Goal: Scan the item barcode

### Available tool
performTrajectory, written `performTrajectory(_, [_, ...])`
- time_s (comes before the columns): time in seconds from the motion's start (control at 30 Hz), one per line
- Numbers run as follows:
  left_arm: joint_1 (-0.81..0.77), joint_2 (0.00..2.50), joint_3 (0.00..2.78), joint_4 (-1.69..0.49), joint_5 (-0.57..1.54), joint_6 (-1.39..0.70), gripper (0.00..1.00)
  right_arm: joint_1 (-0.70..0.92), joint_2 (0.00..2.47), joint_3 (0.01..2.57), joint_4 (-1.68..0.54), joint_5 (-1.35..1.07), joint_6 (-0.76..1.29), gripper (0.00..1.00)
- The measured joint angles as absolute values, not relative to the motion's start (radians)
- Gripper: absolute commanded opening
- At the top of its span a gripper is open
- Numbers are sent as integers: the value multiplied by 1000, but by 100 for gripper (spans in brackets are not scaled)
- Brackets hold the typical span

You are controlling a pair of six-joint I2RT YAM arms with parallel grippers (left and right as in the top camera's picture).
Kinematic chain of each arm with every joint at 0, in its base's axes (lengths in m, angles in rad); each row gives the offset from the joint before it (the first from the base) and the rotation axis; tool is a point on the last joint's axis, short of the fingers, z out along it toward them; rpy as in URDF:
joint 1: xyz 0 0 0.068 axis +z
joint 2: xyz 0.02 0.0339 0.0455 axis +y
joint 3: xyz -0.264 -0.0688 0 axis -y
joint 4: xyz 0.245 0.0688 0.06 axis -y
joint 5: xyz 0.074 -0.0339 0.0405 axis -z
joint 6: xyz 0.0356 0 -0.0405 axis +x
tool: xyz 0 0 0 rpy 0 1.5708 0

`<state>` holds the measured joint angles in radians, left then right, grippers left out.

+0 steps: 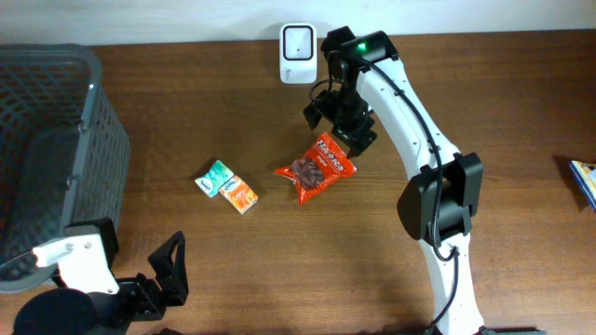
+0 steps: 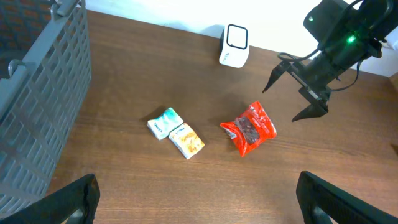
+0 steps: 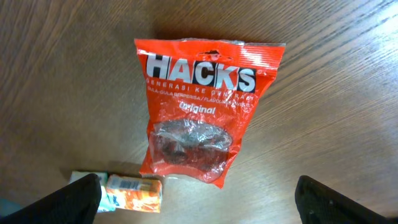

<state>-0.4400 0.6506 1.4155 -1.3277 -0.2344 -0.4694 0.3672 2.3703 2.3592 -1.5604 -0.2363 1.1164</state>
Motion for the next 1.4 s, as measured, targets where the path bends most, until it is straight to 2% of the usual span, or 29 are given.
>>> performTrajectory(0.47, [-440, 651, 1415, -1327, -234, -469, 99, 480, 2370, 2294, -1540, -161, 1361, 99])
performTrajectory(0.9, [-440, 651, 1415, -1327, -234, -469, 99, 510, 2370, 1995, -1285, -134, 1386, 99])
performTrajectory(1.07, [-440, 651, 1415, -1328, -234, -469, 99, 510, 2370, 1971, -1221, -78, 1287, 99])
performTrajectory(1.1, [-440, 651, 1415, -1328, -234, -469, 99, 510, 2370, 1969, -1206, -67, 1254, 98])
performTrajectory(1.17, [-440, 651, 1415, -1328, -234, -469, 99, 510, 2370, 1959, -1153, -44, 1147, 84])
performTrajectory(1.27, [-440, 651, 1415, -1328, -234, -469, 99, 510, 2370, 1959, -1121, -30, 1035, 75])
performTrajectory(1.33, [-440, 651, 1415, -1328, -234, -469, 99, 510, 2370, 1959, -1117, -26, 989, 62])
performTrajectory(1.4, [-440, 651, 1415, -1328, -234, -469, 99, 508, 2370, 1959, -1118, -27, 955, 60])
